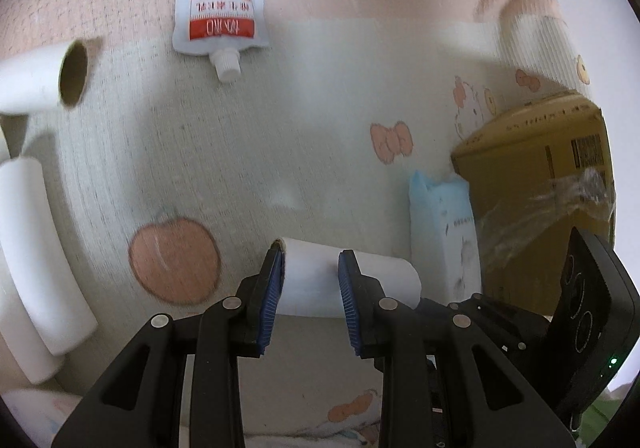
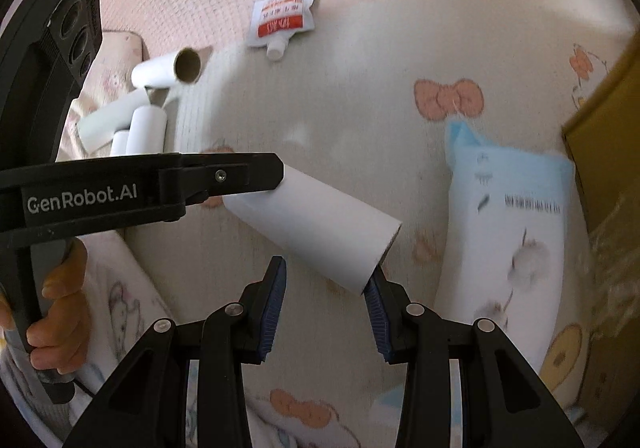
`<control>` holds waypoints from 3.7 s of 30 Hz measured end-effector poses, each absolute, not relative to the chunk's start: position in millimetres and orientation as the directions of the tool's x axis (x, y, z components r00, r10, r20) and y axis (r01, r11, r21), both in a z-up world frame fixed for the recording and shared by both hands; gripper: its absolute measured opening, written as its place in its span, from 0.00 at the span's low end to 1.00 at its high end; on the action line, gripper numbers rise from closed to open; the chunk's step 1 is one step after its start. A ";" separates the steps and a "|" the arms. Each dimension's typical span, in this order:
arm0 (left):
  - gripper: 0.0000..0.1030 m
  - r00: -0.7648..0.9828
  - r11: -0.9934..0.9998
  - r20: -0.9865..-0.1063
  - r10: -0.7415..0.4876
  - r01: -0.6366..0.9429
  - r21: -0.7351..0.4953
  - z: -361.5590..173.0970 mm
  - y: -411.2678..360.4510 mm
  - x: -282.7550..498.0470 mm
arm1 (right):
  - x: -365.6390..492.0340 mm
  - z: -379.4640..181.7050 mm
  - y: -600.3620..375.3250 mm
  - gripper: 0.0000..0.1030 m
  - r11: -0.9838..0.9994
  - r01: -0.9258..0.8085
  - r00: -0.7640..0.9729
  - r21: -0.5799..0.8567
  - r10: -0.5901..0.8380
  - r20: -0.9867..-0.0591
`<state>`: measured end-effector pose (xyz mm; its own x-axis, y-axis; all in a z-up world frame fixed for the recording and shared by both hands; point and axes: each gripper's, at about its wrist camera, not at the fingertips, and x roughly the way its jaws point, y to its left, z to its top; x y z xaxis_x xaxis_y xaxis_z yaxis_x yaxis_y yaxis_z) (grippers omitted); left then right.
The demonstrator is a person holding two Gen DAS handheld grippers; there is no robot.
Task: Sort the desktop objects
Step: 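Lift the held tube and turn it upright with the right tool, then carry the upright white tube with the right tool to the cardboard box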
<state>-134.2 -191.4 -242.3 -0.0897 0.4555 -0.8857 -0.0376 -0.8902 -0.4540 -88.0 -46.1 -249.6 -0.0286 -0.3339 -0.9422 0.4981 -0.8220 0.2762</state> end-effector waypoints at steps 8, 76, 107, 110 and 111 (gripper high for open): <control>0.30 -0.082 -0.902 -0.899 0.431 -0.035 -0.430 -241.6 -183.8 -111.8 | -66.2 -254.1 -37.5 0.36 -0.807 0.523 -0.003 0.273 -0.322 -0.947; 0.38 -0.184 -0.735 -0.789 0.586 0.289 -0.613 -269.8 -198.4 -83.1 | -70.1 -265.6 -40.7 0.48 -0.727 0.591 0.087 0.349 -0.373 -0.924; 0.36 -0.394 -0.749 -0.740 0.545 0.169 -0.641 -185.9 -189.2 -55.2 | -46.1 -200.4 -22.9 0.43 -0.662 0.702 -0.169 0.263 -0.513 -0.841; 0.36 -0.423 -0.786 -0.750 0.508 0.128 -0.605 -159.4 -176.0 -54.2 | -47.1 -186.8 -17.8 0.43 -0.654 0.705 -0.190 0.273 -0.545 -0.816; 0.36 -0.434 -0.793 -0.749 0.501 0.116 -0.598 -152.4 -172.1 -53.4 | -47.9 -180.1 -14.0 0.43 -0.651 0.707 -0.198 0.278 -0.560 -0.805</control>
